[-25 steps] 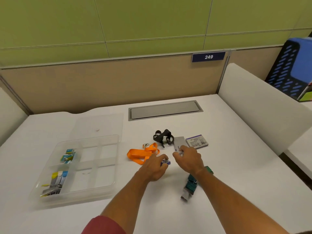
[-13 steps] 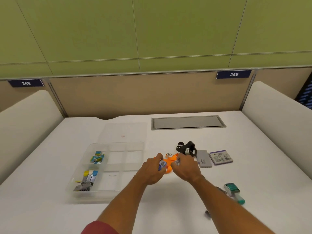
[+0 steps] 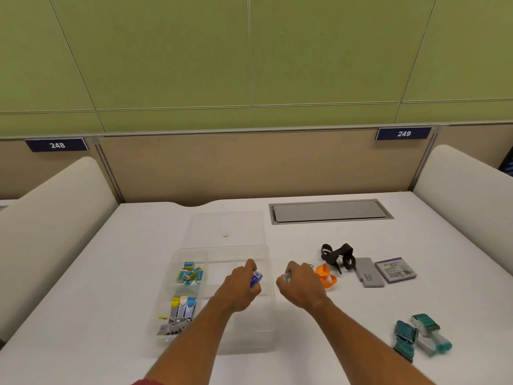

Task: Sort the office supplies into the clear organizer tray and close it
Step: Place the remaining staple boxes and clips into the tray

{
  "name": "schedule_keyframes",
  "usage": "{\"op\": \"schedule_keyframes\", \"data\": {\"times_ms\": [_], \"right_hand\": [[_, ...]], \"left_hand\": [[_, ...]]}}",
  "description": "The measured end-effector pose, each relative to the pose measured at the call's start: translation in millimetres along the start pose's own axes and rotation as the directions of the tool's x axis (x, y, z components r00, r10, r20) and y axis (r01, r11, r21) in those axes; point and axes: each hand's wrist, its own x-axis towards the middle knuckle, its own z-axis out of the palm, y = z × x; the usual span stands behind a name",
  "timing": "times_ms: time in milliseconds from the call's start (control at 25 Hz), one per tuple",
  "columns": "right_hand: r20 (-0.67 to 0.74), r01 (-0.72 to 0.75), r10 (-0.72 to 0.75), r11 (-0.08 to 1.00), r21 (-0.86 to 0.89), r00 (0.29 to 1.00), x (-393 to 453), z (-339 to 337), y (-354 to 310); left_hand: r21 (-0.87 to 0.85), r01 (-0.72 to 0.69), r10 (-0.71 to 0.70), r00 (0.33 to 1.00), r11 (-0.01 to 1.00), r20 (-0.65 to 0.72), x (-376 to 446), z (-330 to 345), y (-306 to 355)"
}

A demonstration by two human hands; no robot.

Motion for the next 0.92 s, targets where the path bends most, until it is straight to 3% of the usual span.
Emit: {"op": "schedule_keyframes", "data": {"times_ms": [560,920], "right_hand": [[-0.018,-0.036,0.035,0.998,-0.042,0.999,5.7,34.7,-52.5],[0.025,0.025,-0.024,0.999,-0.039,0.999,28.4,44.1,-60.0]], "left_hand": [[0.006,-0.065,0.065,0.998,0.998,0.001,1.7,-29.5,-71.5],[0.097,0.042,-0.034,0.996,0.994,-0.081,20.0,-36.8,-88.6]]}}
